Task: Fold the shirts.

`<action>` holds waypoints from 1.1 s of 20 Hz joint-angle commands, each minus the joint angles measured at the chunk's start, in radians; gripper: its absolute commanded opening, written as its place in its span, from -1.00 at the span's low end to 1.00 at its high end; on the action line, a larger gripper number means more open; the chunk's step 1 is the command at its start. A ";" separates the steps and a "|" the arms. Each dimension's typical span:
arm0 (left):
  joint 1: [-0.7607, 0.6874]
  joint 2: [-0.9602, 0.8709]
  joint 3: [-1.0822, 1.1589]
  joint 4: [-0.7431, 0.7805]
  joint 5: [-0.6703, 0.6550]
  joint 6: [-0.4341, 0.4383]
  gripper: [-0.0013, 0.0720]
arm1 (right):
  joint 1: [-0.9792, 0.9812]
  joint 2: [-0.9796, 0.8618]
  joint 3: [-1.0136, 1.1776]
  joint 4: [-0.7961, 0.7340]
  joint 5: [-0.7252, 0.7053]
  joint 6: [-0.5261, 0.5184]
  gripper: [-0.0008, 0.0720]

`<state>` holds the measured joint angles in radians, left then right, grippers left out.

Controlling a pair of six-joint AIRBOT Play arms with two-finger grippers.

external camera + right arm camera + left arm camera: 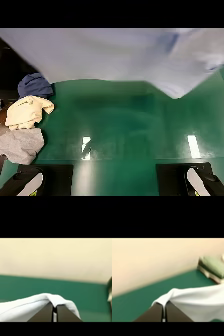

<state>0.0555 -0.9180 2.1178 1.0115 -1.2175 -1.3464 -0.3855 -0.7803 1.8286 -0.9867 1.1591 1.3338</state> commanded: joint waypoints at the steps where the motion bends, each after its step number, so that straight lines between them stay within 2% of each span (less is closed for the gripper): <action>1: 0.000 0.051 0.119 -0.003 0.074 -0.016 -0.92 | 0.010 -0.019 0.289 -0.166 0.040 0.062 -0.93; 5: 0.000 0.045 0.005 0.010 0.054 -0.043 -0.92 | 0.010 -0.117 0.365 -0.192 0.233 0.122 -0.94; 7: 0.000 0.022 -0.150 0.009 0.019 -0.058 -0.92 | 0.010 -0.179 0.285 -0.195 0.351 0.131 -0.94; 10: 0.000 -0.092 -0.327 0.009 -0.127 -0.064 -0.92 | 0.021 -0.310 0.136 -0.200 0.506 0.132 -0.94; 12: 0.000 -0.208 -0.408 0.009 -0.176 -0.064 -0.91 | 0.081 -0.424 0.076 -0.285 0.554 0.159 -0.94; 14: 0.000 -0.319 -0.453 0.013 -0.180 -0.061 -0.91 | 0.156 -0.536 0.031 -0.389 0.547 0.180 -0.94; 17: 0.000 -0.501 -0.460 0.013 -0.134 -0.059 -0.91 | 0.246 -0.712 0.013 -0.458 0.462 0.197 -0.94; 22: 0.000 -0.678 -0.460 -0.012 0.115 0.018 -0.91 | 0.321 -0.904 0.047 -0.560 0.161 0.273 -0.94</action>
<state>0.0551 -1.4982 1.6661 1.0180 -1.2377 -1.3724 -0.1059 -1.5810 1.8603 -1.4780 1.4830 1.5620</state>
